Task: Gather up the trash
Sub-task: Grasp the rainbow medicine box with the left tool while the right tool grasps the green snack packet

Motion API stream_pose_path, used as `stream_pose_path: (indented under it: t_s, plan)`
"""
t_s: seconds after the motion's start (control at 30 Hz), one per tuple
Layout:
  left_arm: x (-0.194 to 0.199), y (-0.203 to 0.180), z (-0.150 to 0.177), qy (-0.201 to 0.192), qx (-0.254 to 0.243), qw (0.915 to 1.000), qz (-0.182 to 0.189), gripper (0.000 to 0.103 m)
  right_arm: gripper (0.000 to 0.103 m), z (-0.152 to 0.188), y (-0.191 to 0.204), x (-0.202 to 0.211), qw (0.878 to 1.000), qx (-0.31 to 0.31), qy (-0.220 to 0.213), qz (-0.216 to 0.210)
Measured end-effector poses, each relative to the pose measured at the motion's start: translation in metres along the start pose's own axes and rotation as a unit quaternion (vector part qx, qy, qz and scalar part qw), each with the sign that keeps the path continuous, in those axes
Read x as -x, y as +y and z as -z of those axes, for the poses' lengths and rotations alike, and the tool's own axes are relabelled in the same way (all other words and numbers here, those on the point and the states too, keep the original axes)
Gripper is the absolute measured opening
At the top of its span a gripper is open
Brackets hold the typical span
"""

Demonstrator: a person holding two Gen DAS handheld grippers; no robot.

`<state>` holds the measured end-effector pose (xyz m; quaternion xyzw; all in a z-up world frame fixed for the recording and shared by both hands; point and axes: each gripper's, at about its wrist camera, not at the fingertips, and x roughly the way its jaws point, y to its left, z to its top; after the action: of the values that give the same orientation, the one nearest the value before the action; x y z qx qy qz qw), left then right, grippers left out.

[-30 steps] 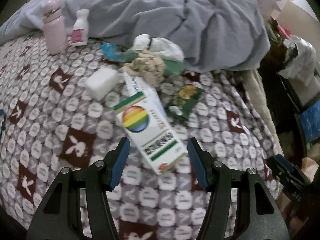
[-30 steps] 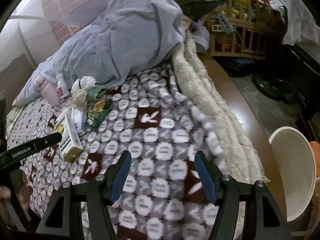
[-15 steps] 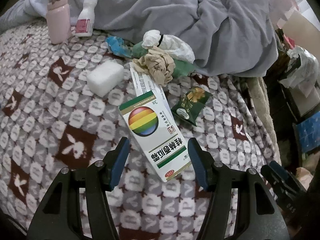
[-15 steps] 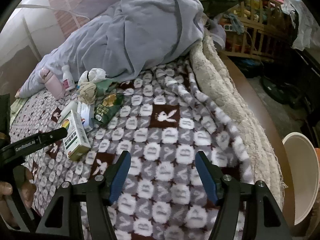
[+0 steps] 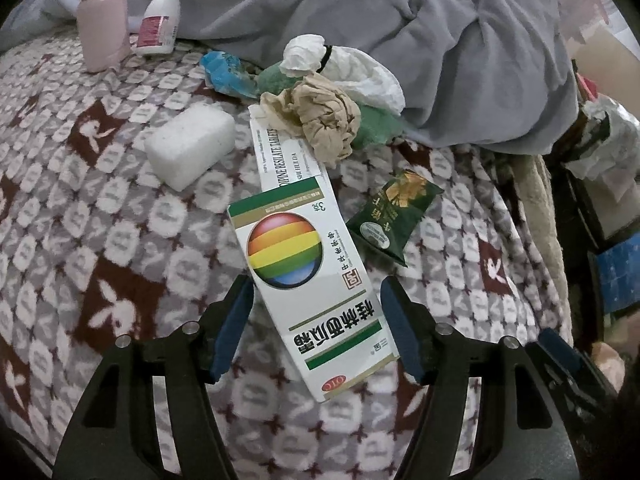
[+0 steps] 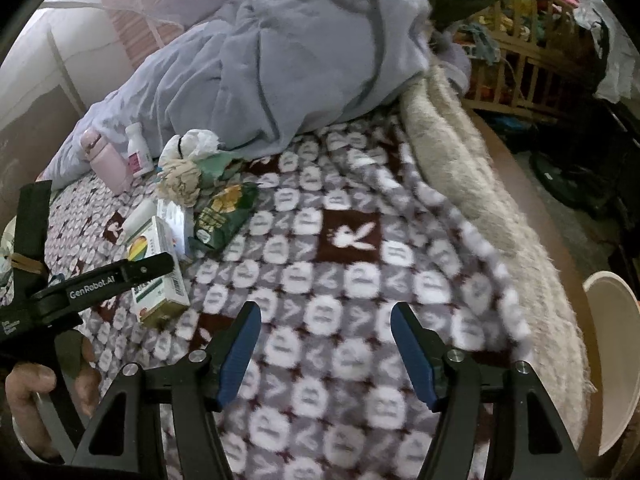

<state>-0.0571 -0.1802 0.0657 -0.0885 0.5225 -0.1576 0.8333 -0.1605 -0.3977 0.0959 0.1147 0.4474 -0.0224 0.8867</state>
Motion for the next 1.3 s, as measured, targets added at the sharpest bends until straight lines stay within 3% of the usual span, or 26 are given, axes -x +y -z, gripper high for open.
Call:
stream_pose_path:
  t_s: [0.2,0.37,0.53,0.67,0.7,0.77,0.83,0.87,1.3]
  plan:
    - [0.025,0.016,0.003,-0.012,-0.04,0.999,-0.012,0.062,0.065,-0.017,0.024,-0.025,1.0,-0.001,0.013,-0.027]
    - [0.043,0.043,0.001,-0.014,-0.035,0.9991,-0.02,0.062,0.065,-0.041,0.048,-0.064,0.998,-0.021,0.034,-0.056]
    - [0.045,0.06,0.003,-0.01,-0.025,0.9995,-0.019,0.062,0.065,-0.064,0.07,-0.107,0.996,-0.035,0.061,-0.051]
    - [0.04,0.066,0.003,-0.005,-0.022,0.9997,-0.013,0.062,0.065,-0.071,0.085,-0.122,0.998,-0.024,0.051,-0.032]
    - [0.039,0.065,0.003,-0.004,-0.024,0.9996,-0.011,0.062,0.058,-0.072,0.087,-0.123,0.998,-0.015,0.049,-0.027]
    - [0.038,0.063,0.003,-0.004,-0.028,0.9995,-0.01,0.062,0.048,-0.072,0.093,-0.124,0.999,0.015,0.044,-0.013]
    - [0.038,0.061,0.003,-0.006,-0.031,0.9995,-0.008,0.062,0.027,-0.069,0.092,-0.116,0.999,0.035,0.035,-0.013]
    - [0.039,0.059,0.004,-0.007,-0.032,0.9994,-0.007,0.062,0.025,-0.068,0.089,-0.111,0.999,0.036,0.03,-0.018]
    - [0.055,0.022,0.013,-0.017,-0.068,0.9975,-0.001,0.062,0.021,-0.037,0.06,-0.038,0.997,0.052,0.008,-0.05]
